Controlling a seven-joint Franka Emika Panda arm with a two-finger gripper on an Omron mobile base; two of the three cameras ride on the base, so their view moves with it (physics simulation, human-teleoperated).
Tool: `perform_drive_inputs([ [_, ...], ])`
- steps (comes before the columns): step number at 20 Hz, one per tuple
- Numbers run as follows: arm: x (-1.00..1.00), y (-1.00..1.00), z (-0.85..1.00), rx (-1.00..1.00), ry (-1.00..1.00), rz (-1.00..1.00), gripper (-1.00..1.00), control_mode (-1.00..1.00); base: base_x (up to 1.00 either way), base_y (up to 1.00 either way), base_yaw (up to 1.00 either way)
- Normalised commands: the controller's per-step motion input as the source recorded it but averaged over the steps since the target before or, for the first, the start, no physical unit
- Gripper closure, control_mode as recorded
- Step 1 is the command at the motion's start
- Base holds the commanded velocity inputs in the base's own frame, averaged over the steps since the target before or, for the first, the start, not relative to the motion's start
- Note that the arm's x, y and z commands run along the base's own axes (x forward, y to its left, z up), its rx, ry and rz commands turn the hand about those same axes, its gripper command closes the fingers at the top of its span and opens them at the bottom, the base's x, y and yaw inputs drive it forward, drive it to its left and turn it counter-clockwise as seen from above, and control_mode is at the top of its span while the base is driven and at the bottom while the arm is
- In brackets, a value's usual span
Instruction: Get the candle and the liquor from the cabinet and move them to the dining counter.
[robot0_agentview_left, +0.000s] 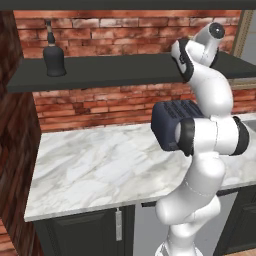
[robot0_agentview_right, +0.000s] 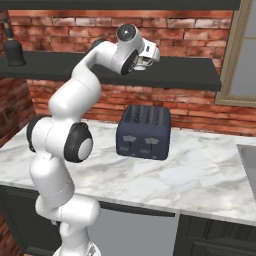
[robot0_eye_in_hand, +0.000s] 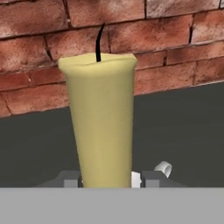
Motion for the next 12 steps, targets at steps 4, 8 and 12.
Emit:
perform_drive_inputs([
  [4,-0.31,0.00,-0.03,0.00,-0.02,0.00,1.00,-1.00,0.00,0.00,0.00],
  [8,-0.53,0.00,-0.06,0.01,-0.09,0.00,1.00,-1.00,0.00,0.00,0.00],
  [12,-0.63,0.06,-0.01,0.01,-0.13,0.00,1.00,-1.00,0.00,0.00,0.00],
])
